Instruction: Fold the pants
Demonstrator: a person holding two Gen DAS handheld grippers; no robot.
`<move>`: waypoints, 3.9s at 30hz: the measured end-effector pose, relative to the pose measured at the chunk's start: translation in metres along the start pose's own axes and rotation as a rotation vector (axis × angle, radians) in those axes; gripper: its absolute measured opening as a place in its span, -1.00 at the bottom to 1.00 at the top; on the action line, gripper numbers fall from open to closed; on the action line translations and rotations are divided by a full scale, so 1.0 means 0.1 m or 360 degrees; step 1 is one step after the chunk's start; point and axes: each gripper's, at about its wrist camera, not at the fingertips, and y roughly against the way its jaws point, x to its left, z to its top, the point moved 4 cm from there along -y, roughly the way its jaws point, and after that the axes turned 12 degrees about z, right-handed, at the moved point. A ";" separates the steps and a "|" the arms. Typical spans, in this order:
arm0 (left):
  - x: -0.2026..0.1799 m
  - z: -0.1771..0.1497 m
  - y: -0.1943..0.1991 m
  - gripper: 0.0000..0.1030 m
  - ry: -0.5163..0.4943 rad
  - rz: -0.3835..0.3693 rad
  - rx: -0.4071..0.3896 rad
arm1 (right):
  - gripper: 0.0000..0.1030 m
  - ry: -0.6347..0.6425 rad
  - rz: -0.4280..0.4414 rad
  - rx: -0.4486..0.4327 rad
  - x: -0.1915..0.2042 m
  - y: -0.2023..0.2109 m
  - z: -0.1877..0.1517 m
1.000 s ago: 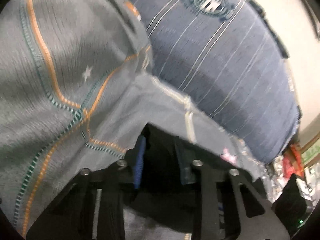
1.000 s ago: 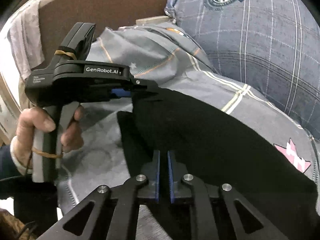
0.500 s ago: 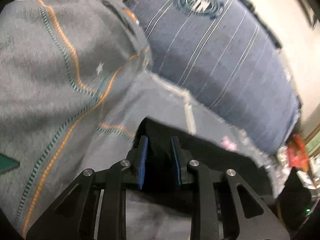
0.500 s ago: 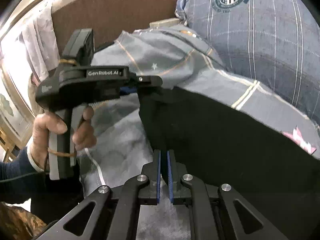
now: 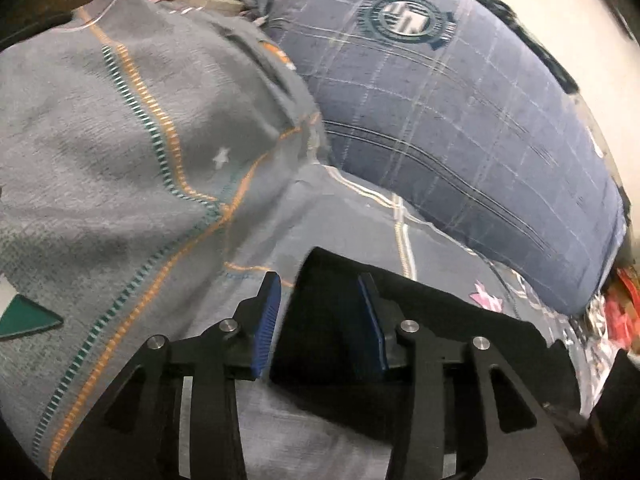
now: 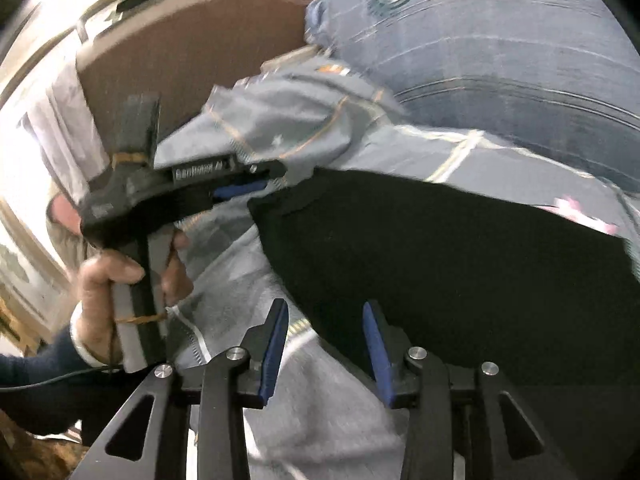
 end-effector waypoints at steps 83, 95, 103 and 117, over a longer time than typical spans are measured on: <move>-1.69 -0.61 0.15 0.08 -0.0678 -0.0448 0.0139 | -0.27 -0.0299 -0.0389 -0.0206 -1.19 1.93 -0.06; -1.60 -0.71 -0.12 0.08 -0.0678 -0.0436 0.0180 | -0.53 -0.0353 -0.0132 -0.0071 -1.38 0.70 0.34; -1.58 -0.71 -0.20 0.08 -0.0652 -0.0425 0.0193 | -0.77 -0.0210 -0.0442 -0.0034 -1.44 0.50 0.42; -1.61 -0.74 -0.14 0.08 -0.0730 -0.0320 0.0088 | -0.31 -0.0289 -0.0492 -0.0155 -1.29 0.96 0.18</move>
